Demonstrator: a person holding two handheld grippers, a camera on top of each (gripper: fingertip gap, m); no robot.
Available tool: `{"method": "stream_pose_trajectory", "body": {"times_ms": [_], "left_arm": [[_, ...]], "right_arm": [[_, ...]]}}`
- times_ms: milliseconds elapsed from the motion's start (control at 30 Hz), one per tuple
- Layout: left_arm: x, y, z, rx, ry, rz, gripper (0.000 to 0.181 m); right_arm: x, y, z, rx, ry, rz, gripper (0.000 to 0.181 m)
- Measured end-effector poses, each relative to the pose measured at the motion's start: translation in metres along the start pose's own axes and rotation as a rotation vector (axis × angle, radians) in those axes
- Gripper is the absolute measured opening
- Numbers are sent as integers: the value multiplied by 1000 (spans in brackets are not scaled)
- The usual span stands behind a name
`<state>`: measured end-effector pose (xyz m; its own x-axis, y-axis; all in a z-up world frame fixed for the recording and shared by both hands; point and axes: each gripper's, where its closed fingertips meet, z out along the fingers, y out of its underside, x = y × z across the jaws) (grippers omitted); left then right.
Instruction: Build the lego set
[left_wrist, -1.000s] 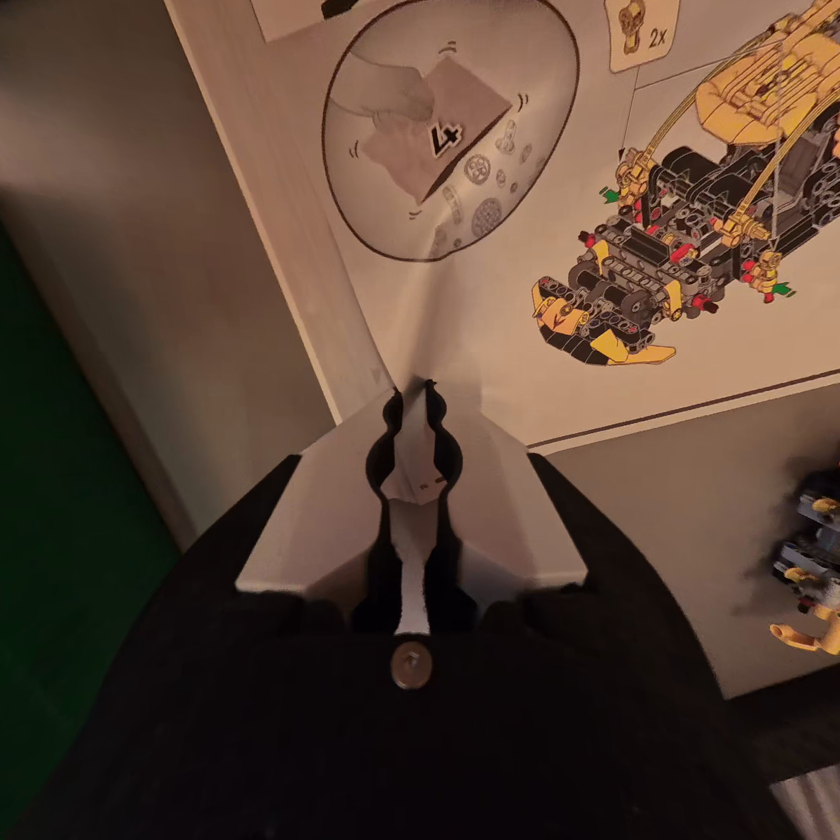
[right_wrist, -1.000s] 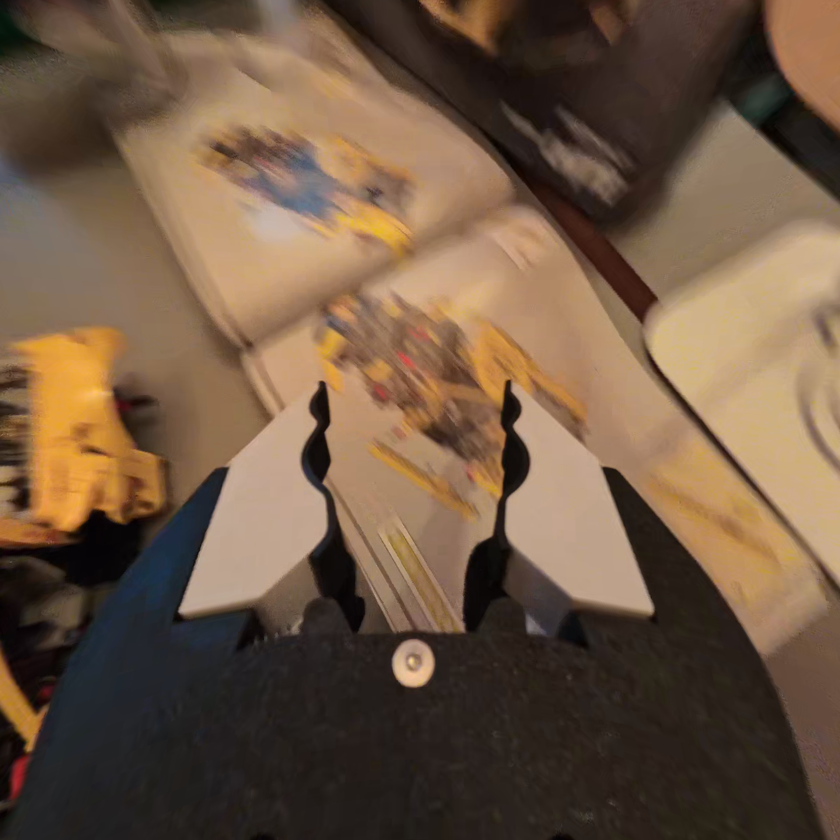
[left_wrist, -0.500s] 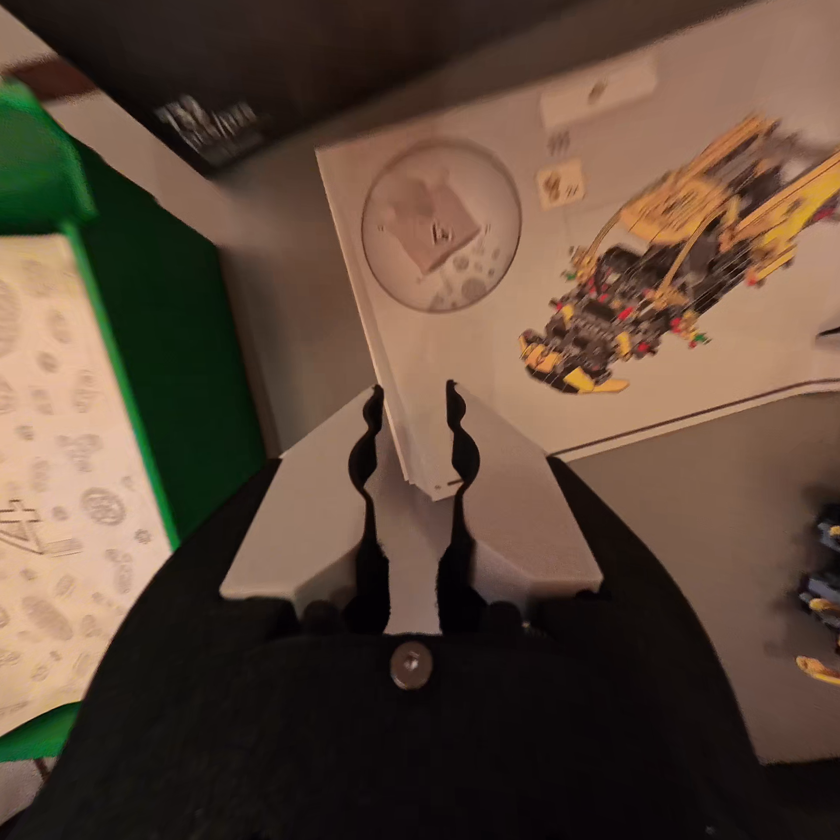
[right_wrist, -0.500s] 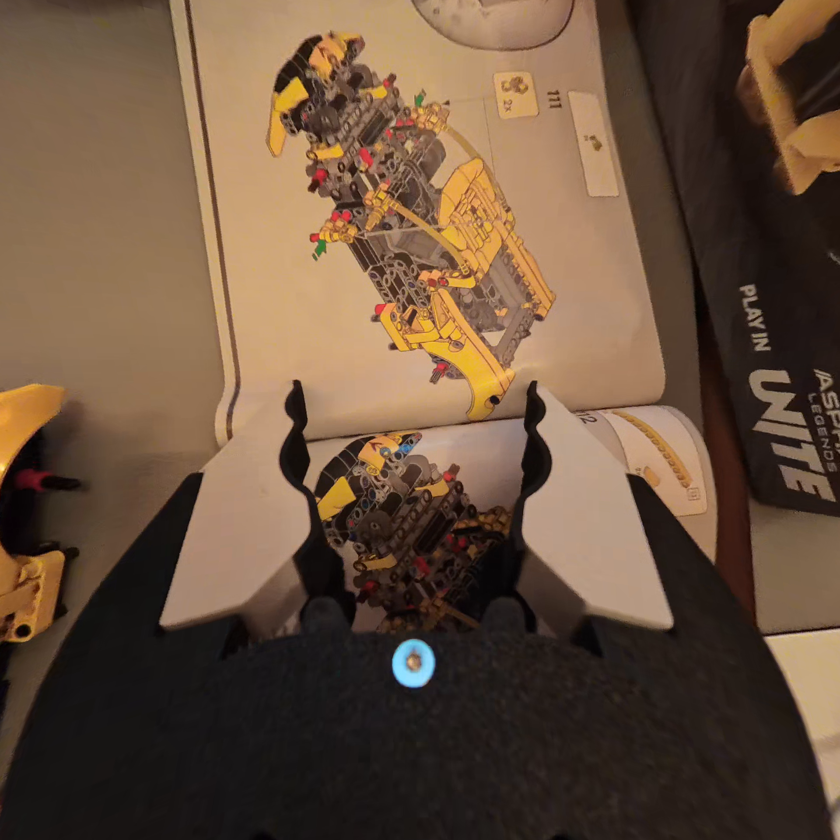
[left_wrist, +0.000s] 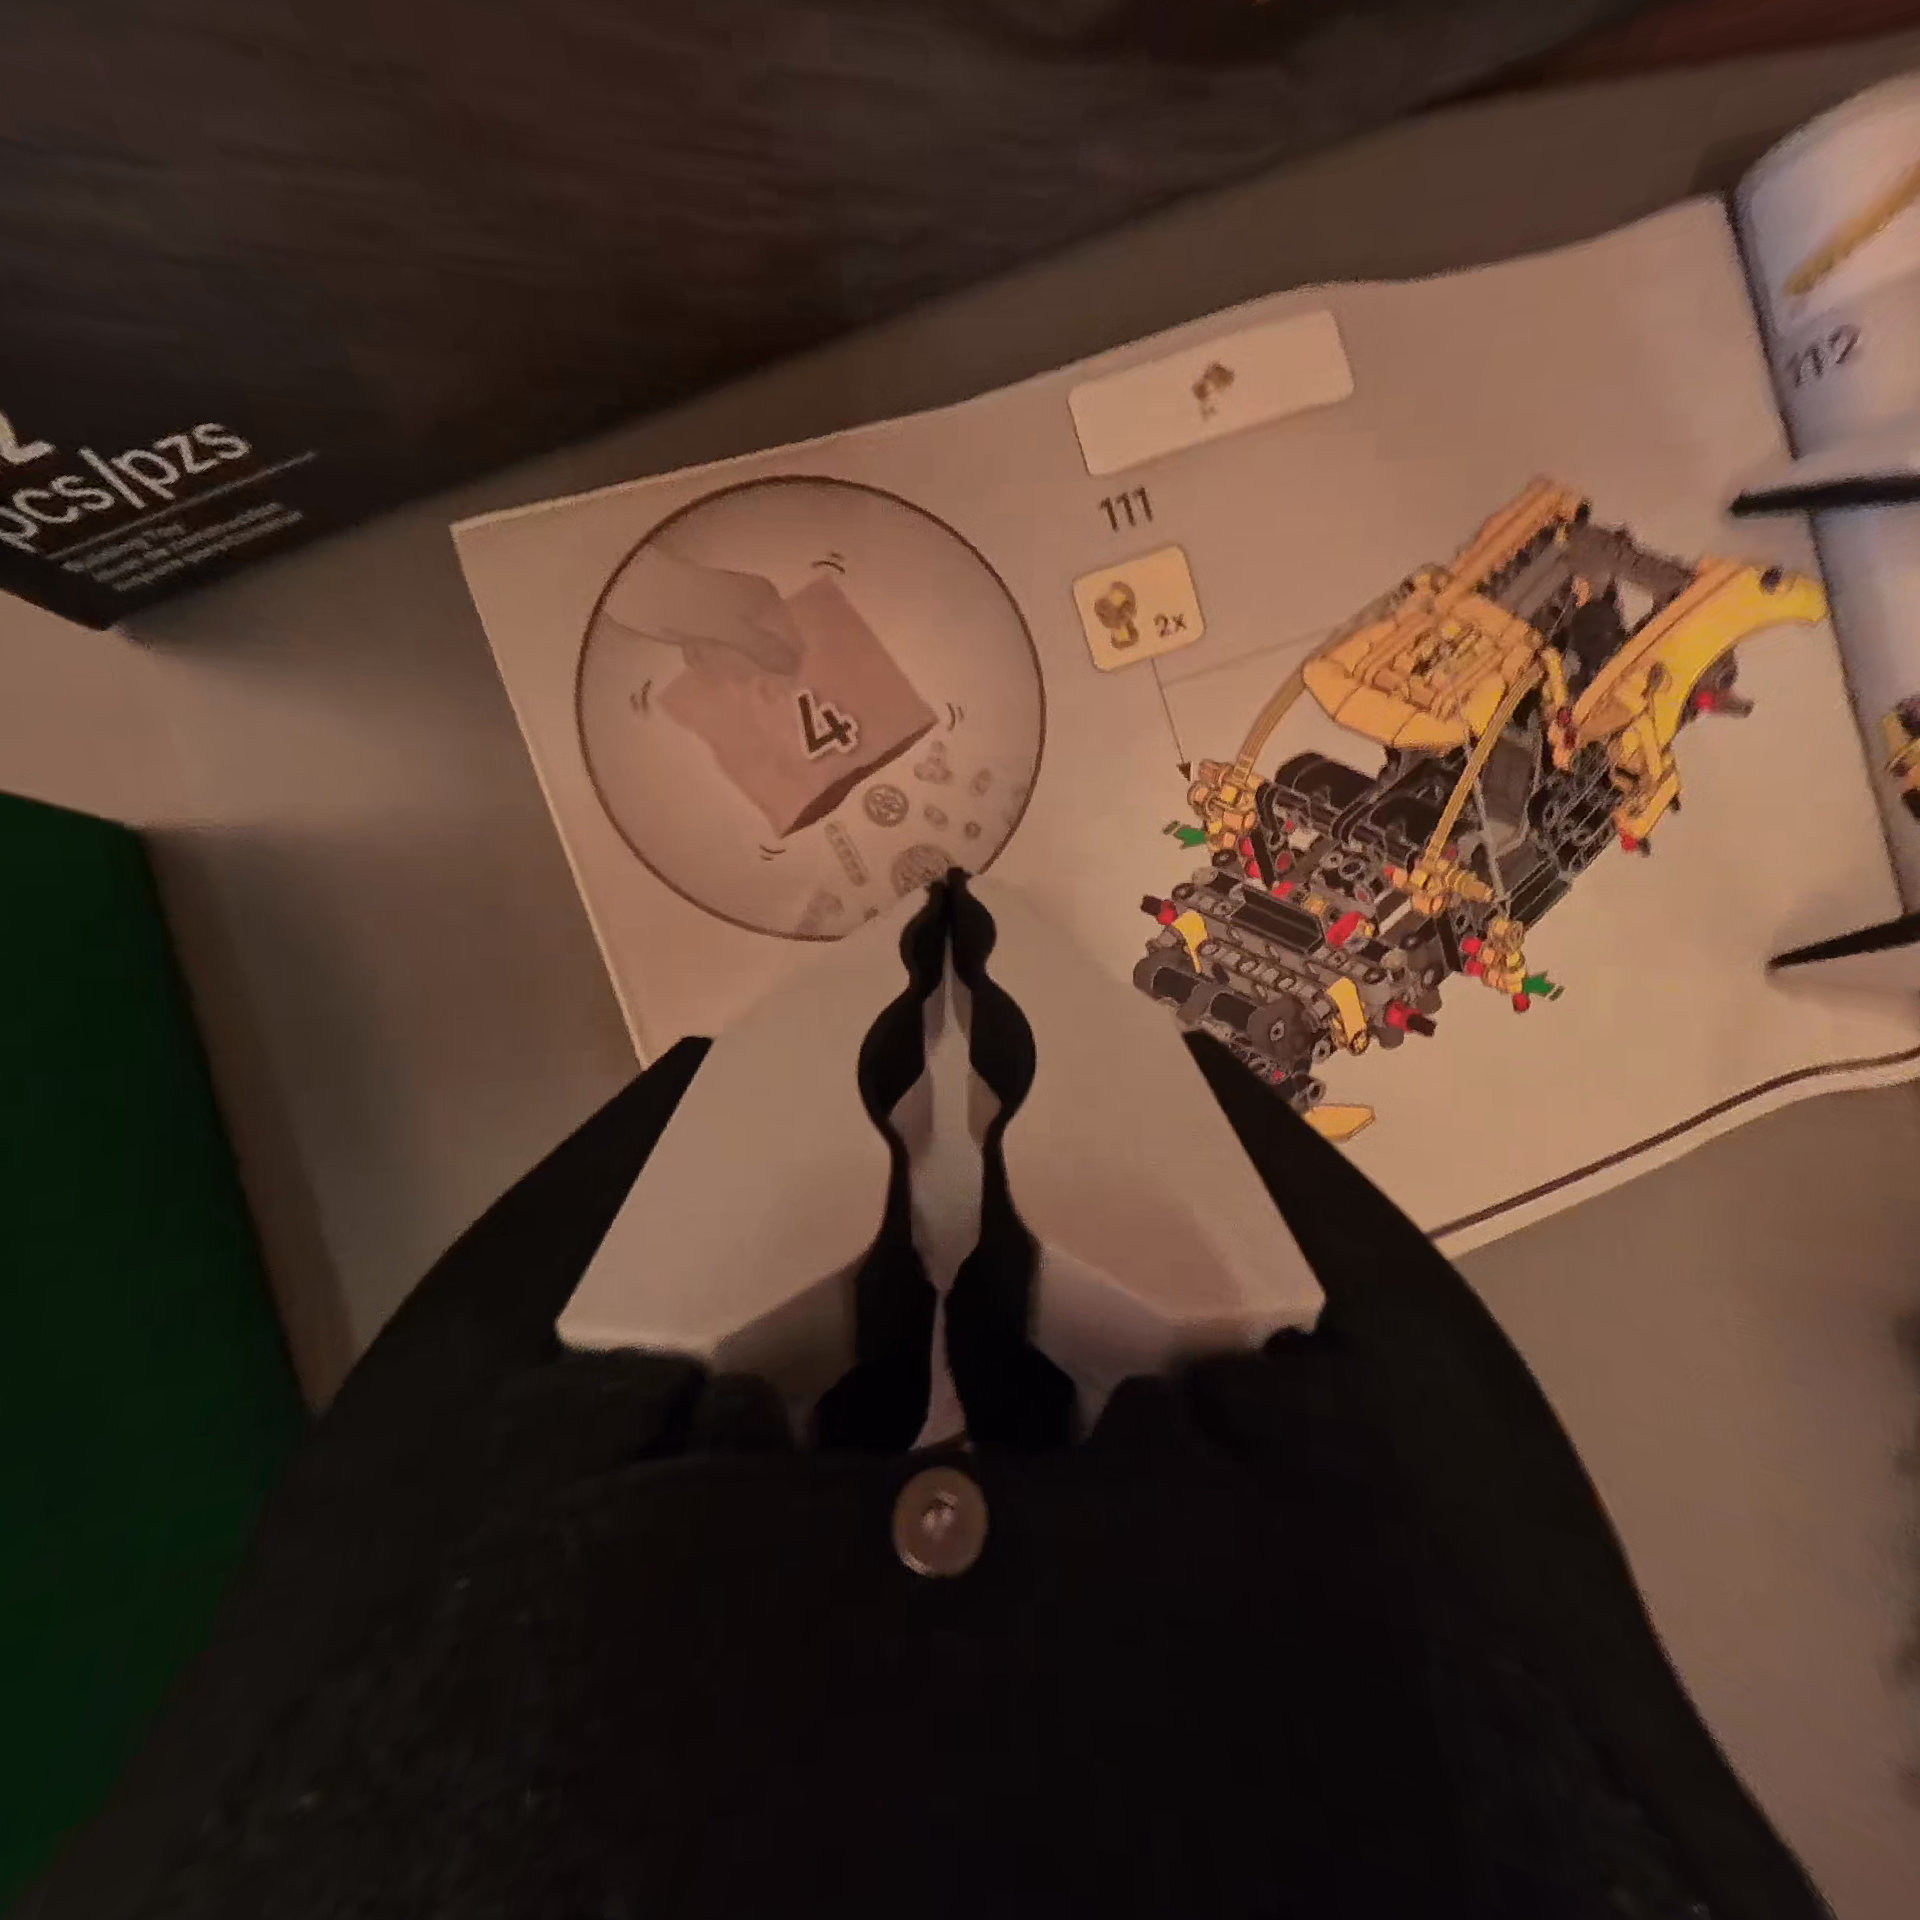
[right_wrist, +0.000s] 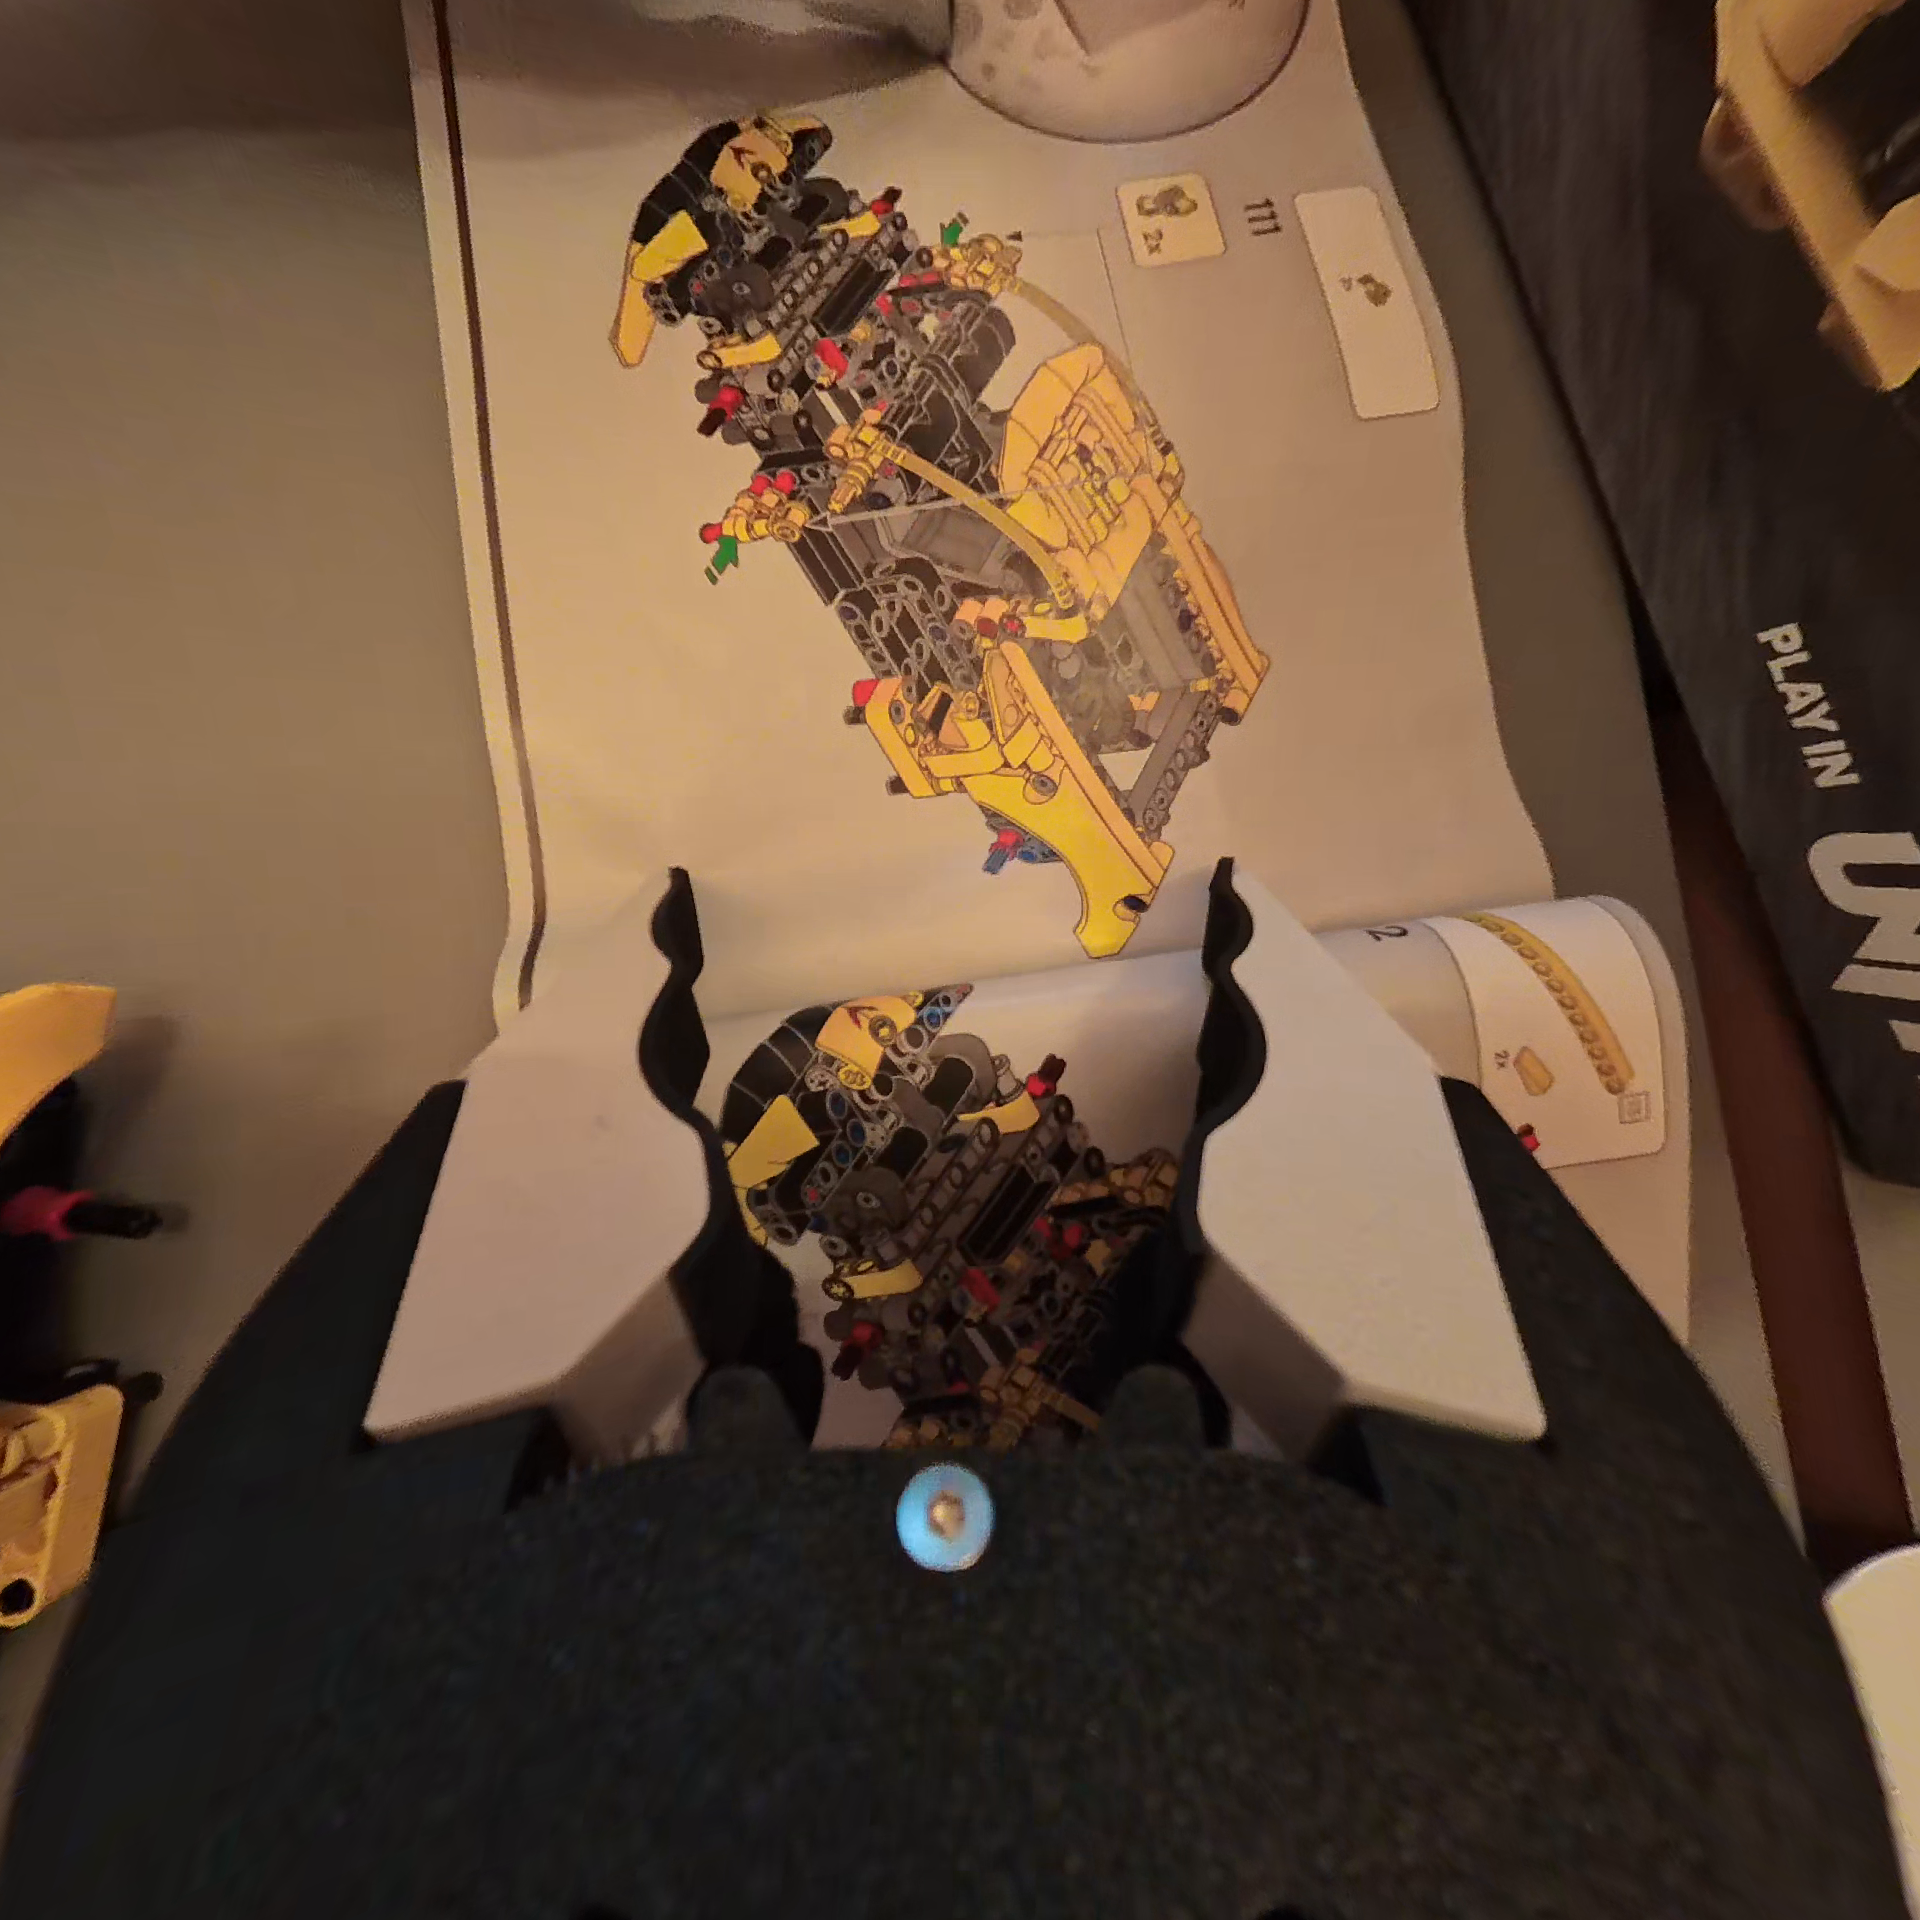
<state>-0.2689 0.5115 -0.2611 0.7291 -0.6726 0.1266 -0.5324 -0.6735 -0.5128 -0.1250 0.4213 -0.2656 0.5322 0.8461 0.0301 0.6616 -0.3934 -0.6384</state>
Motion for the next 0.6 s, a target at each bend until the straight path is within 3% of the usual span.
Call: {"method": "stream_pose_trajectory", "body": {"times_ms": [233,267,367,433,500,600], "left_arm": [[3,0,0,-17,-23,10,1],[4,0,0,-33,-43,26,6],[8,-4,-6,-51,-107,115,11],[12,-15,-13,-7,-138,156,11],[21,-26,-20,39,-116,163,11],[40,-43,-30,129,-60,189,11]], "right_arm": [[0,-3,-9,19,19,-37,94],[-3,-4,-21,25,-6,-13,84],[-5,-7,-89,189,-31,150,84],[-4,20,-150,225,111,182,78],[-12,74,-203,165,273,230,70],[-57,160,-247,143,361,409,66]]}}
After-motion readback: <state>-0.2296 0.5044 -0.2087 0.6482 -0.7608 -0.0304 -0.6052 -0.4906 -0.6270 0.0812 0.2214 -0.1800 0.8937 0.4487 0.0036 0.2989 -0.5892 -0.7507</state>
